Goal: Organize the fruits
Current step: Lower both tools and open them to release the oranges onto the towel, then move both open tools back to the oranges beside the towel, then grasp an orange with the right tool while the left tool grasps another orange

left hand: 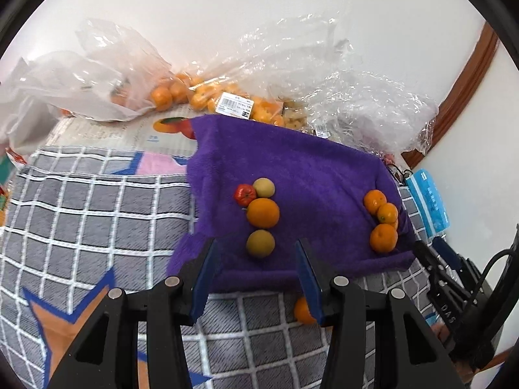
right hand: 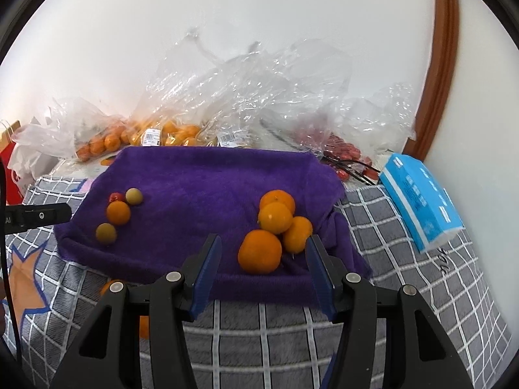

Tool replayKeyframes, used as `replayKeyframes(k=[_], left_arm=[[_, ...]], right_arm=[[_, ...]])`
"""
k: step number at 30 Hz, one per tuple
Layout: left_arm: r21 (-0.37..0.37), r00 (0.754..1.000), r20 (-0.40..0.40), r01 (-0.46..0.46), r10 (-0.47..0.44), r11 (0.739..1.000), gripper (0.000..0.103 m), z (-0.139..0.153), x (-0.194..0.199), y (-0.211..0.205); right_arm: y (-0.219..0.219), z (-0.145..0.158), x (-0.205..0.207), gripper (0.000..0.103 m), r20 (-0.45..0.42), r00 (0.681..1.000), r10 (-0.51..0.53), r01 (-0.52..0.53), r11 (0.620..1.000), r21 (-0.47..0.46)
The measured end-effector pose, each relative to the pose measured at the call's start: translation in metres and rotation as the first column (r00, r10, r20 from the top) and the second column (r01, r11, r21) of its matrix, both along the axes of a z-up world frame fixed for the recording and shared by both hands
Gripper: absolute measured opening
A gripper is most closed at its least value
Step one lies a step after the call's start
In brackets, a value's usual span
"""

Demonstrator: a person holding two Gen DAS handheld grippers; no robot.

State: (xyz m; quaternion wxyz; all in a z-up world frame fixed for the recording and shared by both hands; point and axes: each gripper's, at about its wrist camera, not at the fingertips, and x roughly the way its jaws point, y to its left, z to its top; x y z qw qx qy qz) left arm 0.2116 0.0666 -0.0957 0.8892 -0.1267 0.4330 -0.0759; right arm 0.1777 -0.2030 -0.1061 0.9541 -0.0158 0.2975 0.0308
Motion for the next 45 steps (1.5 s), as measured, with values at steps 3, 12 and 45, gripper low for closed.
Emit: replayKeyframes(k=[3, 12, 45], left_arm=[[0.009, 1.0, 0.02, -0.008, 0.008, 1.0, 0.046, 0.003, -0.012, 0.003], [0.001, 0.999, 0.027, -0.021, 0.021, 1.0, 0.046, -0.001, -0.039, 0.011], [0.041, 0.993, -0.07, -0.087, 0.09, 0.995, 0.046, -0.032, -0.049, 0.056]], right_arm=[[-0.003, 0.001, -0.01, 0.054, 0.003, 1.0, -0.008, 0.008, 1.0, 0.016], [-0.005, -0.006, -0.03, 0.053, -0.054, 0.999, 0.003, 0.001, 0.997, 0.081], [0.064, -0.052, -0.018, 0.053, -0.145, 0.969, 0.202, -0.184, 0.974, 0.13]])
